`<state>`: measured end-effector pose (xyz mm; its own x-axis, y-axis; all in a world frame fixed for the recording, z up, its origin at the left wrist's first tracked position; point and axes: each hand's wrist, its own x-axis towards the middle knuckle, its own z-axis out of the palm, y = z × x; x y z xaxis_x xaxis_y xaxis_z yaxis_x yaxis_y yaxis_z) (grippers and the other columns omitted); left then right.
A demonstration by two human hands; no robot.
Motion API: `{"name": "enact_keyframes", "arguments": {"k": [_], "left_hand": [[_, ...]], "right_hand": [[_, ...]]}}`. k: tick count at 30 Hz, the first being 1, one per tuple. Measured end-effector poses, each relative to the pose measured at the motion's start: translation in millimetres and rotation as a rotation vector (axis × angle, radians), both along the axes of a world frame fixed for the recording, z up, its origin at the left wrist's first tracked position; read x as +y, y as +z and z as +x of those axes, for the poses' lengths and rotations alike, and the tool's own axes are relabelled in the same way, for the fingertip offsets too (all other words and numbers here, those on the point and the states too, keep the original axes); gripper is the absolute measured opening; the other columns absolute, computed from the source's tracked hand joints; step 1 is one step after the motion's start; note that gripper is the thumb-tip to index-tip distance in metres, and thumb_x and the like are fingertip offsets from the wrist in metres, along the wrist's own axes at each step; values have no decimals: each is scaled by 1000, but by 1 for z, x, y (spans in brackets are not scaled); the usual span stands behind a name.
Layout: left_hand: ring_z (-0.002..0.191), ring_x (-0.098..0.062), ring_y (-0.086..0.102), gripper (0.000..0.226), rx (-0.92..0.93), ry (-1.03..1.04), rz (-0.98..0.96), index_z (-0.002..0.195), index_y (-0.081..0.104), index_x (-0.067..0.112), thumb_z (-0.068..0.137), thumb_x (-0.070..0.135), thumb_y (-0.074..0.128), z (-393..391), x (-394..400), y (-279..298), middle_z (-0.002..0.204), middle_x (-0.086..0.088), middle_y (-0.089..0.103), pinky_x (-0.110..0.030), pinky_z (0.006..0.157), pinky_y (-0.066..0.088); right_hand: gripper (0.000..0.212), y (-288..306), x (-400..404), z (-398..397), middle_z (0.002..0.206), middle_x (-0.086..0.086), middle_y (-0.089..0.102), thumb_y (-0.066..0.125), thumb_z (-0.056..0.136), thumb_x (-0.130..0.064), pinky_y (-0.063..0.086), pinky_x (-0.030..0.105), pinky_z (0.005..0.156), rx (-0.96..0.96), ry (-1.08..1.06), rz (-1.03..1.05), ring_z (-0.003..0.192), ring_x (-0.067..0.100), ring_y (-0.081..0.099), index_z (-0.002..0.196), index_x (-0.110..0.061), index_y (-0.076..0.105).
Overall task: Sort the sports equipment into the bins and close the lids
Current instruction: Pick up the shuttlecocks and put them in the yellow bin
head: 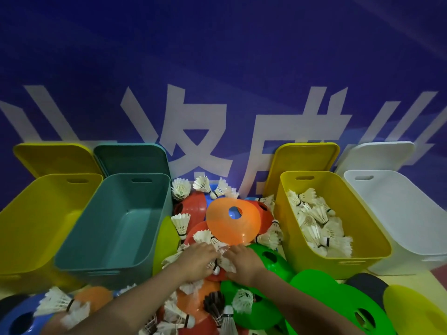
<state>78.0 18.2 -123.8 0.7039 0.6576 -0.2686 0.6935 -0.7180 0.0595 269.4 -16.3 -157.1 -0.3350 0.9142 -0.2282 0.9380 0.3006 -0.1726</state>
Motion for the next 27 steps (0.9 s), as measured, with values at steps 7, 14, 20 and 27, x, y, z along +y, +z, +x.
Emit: {"name": "enact_keyframes", "arguments": {"k": [7,14,20,27], "left_hand": [[125,-27,38,50,187,-44,20,134,46,16,88,32,57,1,7,-20,137,-8,42,-42,99,34],[117,-20,48,42,35,-18,-10,128,55,27,86,22,54,1,15,-14,124,4,59,-40,103,31],[116,-10,49,55,-479,195,-150,133,50,38,82,54,39,4,6,8,122,12,58,-31,99,38],[126,2,40,39,-823,277,-289,134,45,44,96,39,52,74,0,37,137,20,46,-26,98,41]], "right_hand": [[52,-16,-6,-6,130,4,49,56,86,-37,41,34,94,90,-194,-32,121,25,46,135,-25,43],[50,15,-18,22,126,0,52,56,88,-43,45,30,82,372,-382,6,108,19,55,135,-25,46],[43,61,-44,76,118,-4,58,66,88,-29,53,28,81,741,-525,20,97,11,61,129,-24,53],[28,85,-33,138,108,-9,63,64,91,-25,57,38,77,989,-660,201,95,11,62,119,-28,59]]}}
